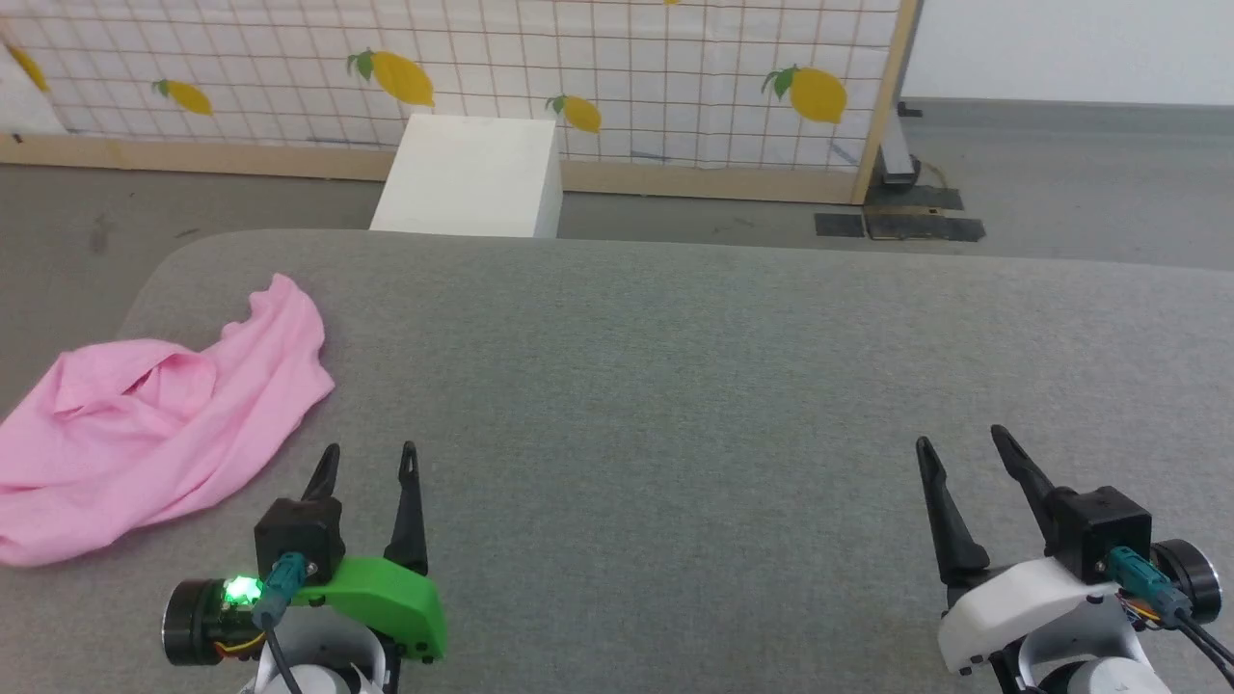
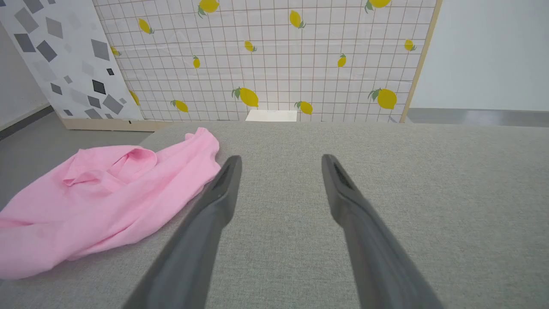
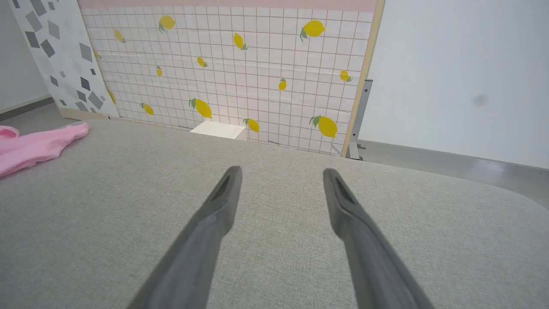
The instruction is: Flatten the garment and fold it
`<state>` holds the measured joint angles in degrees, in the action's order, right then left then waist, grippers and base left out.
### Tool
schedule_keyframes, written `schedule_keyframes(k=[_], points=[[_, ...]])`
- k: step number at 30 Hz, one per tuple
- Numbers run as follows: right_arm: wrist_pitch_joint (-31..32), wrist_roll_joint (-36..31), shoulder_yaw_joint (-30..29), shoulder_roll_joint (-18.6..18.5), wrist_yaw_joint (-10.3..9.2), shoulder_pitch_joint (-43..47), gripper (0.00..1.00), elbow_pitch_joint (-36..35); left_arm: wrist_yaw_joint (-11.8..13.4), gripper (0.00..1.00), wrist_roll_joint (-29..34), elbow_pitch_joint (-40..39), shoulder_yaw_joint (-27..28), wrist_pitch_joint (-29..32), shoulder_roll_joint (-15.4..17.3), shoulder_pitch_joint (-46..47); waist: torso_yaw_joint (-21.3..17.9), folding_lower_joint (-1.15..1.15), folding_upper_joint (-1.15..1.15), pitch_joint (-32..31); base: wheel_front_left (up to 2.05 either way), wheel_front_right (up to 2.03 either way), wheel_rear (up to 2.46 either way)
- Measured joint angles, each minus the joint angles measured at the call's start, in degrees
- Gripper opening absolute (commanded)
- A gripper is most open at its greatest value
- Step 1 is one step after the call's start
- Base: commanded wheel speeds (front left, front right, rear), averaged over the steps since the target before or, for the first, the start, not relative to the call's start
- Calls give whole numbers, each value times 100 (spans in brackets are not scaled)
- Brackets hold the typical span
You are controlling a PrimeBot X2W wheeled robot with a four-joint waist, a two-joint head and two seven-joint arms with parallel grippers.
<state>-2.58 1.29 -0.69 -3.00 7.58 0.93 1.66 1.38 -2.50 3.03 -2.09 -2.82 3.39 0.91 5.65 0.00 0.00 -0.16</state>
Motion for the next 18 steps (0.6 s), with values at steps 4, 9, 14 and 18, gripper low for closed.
schedule_keyframes(k=[4, 9, 14, 18], points=[[-52, 31, 1, 0, 0, 0, 100, 35, 42, 100, -24, 23, -2, -57, 10, 1, 176, 0, 0, 6, 0, 0, 0], [-105, 47, 8, 0, 0, -1, 100, 85, 97, 100, -57, 47, 2, -112, 23, 1, 396, 0, 0, 14, 0, 0, 0], [-166, 76, 10, 0, 0, -1, 100, 140, 140, 100, -96, 80, 8, -182, 34, 1, 619, 0, 0, 21, 0, 0, 0], [-221, 88, 19, 0, 0, -2, 100, 170, 176, 100, -204, 91, 22, -221, 47, 0, 774, 0, 0, 24, 0, 0, 0]])
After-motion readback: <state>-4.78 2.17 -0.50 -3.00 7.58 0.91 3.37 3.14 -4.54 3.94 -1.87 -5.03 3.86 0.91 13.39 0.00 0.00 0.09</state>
